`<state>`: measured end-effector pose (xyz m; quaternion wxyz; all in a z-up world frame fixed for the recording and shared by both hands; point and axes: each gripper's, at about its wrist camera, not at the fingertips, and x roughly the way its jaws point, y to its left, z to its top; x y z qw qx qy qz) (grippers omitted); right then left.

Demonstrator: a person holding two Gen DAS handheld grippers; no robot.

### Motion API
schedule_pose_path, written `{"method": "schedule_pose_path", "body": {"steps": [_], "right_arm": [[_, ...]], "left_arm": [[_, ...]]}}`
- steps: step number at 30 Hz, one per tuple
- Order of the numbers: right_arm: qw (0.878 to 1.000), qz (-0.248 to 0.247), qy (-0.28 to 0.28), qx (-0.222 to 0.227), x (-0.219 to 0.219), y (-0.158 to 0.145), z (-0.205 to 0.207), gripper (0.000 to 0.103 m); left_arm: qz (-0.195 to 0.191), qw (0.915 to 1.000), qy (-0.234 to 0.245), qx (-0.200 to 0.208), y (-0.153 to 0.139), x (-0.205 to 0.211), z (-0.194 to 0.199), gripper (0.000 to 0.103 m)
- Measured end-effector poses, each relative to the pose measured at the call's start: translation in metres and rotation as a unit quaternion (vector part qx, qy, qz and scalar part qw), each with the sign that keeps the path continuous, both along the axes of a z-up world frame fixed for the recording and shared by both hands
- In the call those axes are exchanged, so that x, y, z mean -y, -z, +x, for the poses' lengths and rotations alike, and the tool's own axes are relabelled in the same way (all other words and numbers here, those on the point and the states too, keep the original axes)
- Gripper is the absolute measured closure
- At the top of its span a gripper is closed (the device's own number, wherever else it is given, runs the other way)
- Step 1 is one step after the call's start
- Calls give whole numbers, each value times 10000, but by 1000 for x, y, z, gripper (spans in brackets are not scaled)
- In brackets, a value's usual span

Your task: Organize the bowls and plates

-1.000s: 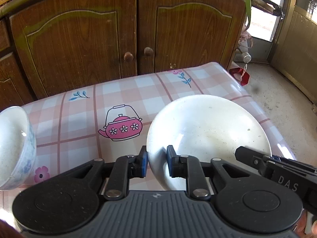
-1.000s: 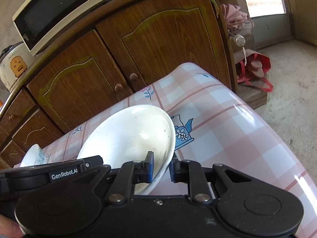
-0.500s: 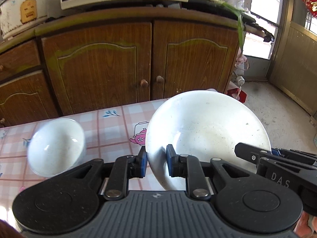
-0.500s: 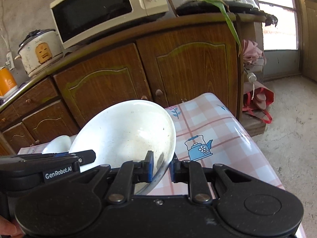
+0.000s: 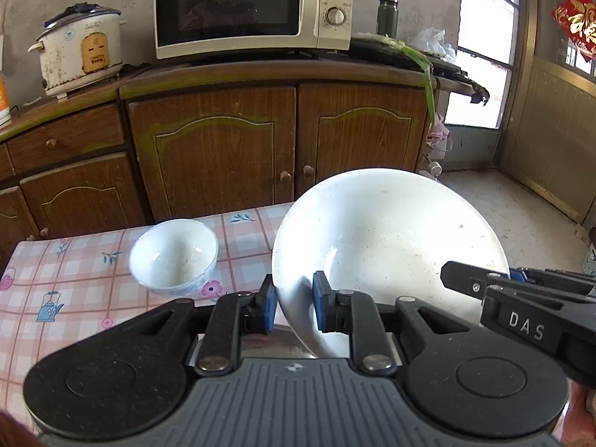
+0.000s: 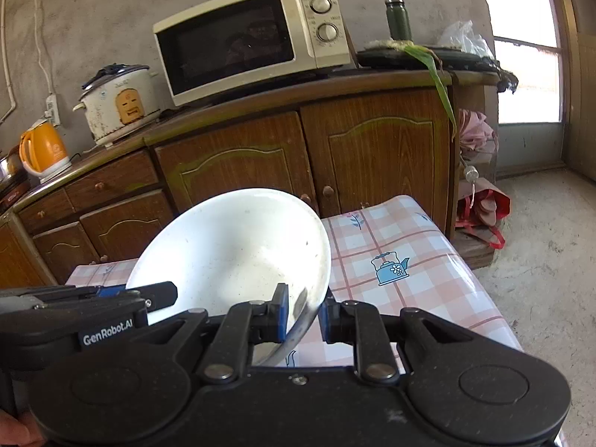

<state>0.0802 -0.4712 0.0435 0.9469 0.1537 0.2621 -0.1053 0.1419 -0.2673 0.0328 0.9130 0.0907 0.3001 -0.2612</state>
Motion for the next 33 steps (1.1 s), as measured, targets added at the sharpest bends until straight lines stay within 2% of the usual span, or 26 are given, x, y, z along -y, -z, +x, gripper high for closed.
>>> {"method": "schedule_pose_path", "body": {"steps": [15,33], "right_arm": [[9996,-185,-132,178,-41,-34,-54,81],[9988,-304,-302,224,-74,-40,-84,81]], "left_arm": [[-75,9994,-172,299,-24,-36,-53,82],[-198,9986,-365,339,-25,-66,-83,82]]}}
